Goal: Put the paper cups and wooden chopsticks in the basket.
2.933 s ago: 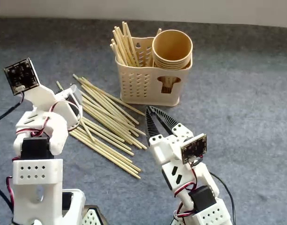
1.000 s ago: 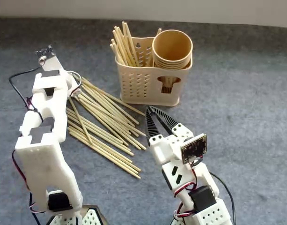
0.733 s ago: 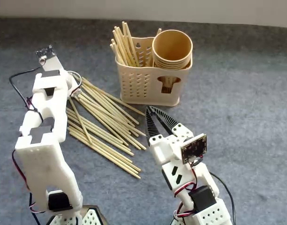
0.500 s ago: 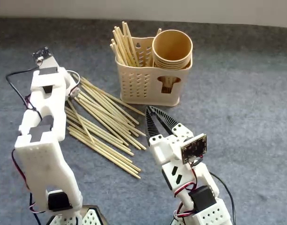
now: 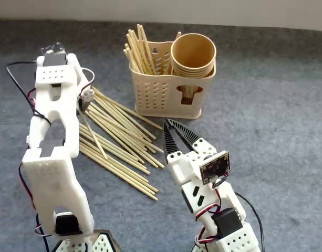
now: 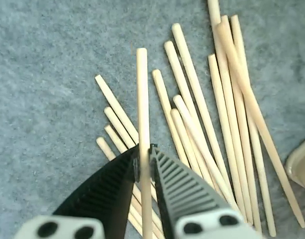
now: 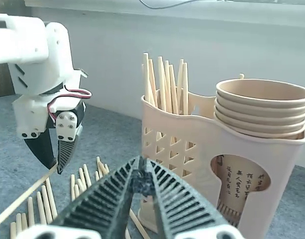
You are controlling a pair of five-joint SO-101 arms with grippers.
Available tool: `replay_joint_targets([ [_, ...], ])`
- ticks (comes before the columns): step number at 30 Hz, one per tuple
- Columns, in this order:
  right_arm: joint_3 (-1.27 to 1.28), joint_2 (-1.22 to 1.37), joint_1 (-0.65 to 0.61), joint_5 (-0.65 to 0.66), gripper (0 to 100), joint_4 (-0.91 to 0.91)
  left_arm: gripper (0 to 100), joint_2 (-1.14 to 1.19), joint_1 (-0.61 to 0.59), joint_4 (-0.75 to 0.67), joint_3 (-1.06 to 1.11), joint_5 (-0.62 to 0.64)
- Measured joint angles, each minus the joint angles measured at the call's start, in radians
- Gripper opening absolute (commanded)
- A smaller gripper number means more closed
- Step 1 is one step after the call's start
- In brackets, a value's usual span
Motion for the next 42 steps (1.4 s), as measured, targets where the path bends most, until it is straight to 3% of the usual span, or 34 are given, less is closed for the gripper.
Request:
replay_joint_targets([
  [5, 0.000, 0.000, 0.000, 0.000, 0.6, 0.000, 1, 0.000, 0.009, 0.103, -0.126, 0.000],
  [17, 0.000, 0.000, 0.000, 0.000, 0.6, 0.000, 1, -0.002, 0.026, 0.181, -0.230, 0.000],
  [27, 0.000, 0.000, 0.000, 0.000, 0.6, 0.000, 1, -0.262, 0.152, 0.187, -0.094, 0.000],
  [42, 0.000, 0.000, 0.000, 0.000, 0.6, 0.000, 1, -0.545, 0.187, 0.086, -0.094, 0.000],
])
